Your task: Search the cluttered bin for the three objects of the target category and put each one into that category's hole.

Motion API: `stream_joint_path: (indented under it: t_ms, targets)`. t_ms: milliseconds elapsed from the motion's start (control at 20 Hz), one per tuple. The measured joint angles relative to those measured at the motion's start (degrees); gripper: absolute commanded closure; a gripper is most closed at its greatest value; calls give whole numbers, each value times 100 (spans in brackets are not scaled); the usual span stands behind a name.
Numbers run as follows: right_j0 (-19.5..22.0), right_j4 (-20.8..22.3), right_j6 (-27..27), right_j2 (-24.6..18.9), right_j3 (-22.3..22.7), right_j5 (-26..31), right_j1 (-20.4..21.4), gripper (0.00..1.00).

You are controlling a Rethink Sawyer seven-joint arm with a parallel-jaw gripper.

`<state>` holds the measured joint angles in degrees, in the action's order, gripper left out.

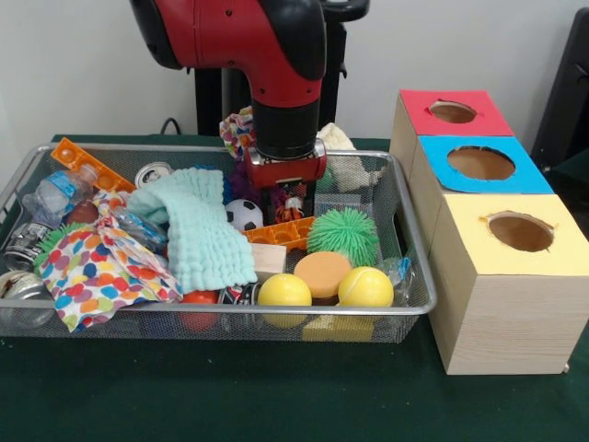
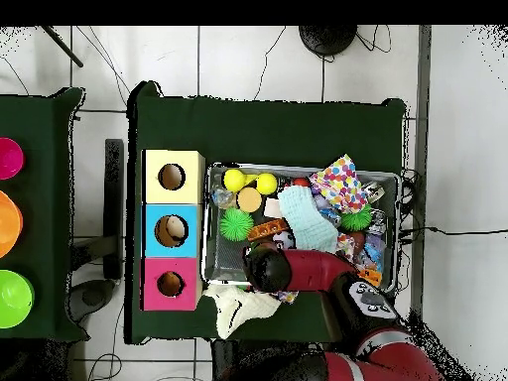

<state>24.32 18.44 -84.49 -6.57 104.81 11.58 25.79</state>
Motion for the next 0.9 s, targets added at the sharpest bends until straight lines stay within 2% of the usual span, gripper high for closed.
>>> stream_joint_path:
  t_ms: [350, 400, 900]
  targets:
    - [2, 1, 0, 0, -10, -8, -10, 0]
    - [1, 1, 0, -1, -16, -9, -10, 100]
    - [4, 2, 0, 0, -22, -7, -18, 100]
